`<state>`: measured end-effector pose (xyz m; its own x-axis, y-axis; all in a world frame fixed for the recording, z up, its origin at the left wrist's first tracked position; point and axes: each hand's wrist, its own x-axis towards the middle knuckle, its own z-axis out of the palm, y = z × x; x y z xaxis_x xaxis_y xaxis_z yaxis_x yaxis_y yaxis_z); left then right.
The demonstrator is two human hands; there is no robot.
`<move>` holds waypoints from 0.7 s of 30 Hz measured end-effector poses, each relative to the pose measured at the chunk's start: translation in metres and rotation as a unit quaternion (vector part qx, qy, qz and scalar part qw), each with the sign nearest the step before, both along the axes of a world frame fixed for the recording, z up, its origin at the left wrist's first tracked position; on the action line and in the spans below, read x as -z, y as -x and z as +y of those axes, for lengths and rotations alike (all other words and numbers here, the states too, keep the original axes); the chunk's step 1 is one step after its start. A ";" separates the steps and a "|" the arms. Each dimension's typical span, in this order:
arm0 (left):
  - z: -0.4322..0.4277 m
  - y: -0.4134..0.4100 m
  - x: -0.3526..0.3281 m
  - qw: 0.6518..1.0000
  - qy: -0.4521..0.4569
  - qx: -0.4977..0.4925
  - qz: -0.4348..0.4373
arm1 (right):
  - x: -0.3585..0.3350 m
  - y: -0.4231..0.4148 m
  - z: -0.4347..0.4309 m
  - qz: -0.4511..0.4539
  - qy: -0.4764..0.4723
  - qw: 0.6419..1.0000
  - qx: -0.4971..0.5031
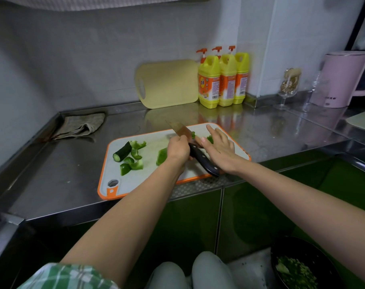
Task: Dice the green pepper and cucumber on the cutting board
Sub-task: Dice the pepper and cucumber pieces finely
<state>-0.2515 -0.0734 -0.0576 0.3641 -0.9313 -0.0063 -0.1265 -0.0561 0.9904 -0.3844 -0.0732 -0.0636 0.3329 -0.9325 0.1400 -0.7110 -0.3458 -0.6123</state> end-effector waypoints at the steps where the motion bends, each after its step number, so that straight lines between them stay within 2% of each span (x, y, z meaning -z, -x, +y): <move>1: -0.001 0.000 0.000 1.000 0.001 -0.003 0.005 | -0.002 0.001 -0.001 0.009 -0.012 1.000 0.021; 4: -0.002 -0.001 0.001 1.000 0.004 -0.001 0.012 | -0.006 0.002 -0.006 0.046 -0.017 0.998 0.046; 9: -0.001 -0.004 0.004 1.000 0.014 0.019 0.008 | -0.006 -0.008 -0.012 0.077 0.018 0.996 -0.034; 14: 0.003 -0.007 0.002 1.000 0.025 0.004 0.016 | -0.008 -0.013 -0.011 0.080 -0.026 0.996 0.037; 19: 0.009 -0.009 -0.002 0.999 0.036 0.010 0.001 | -0.006 -0.018 -0.016 0.091 0.028 0.995 -0.007; 21: 0.011 -0.010 -0.002 0.999 0.033 0.014 -0.009 | -0.007 -0.018 -0.020 0.105 0.014 0.994 0.024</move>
<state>-0.2414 -0.0629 -0.0558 0.3375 -0.9393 0.0622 -0.1453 0.0132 0.9893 -0.3663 -0.0930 -0.0564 0.3123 -0.9449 0.0984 -0.8380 -0.3228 -0.4399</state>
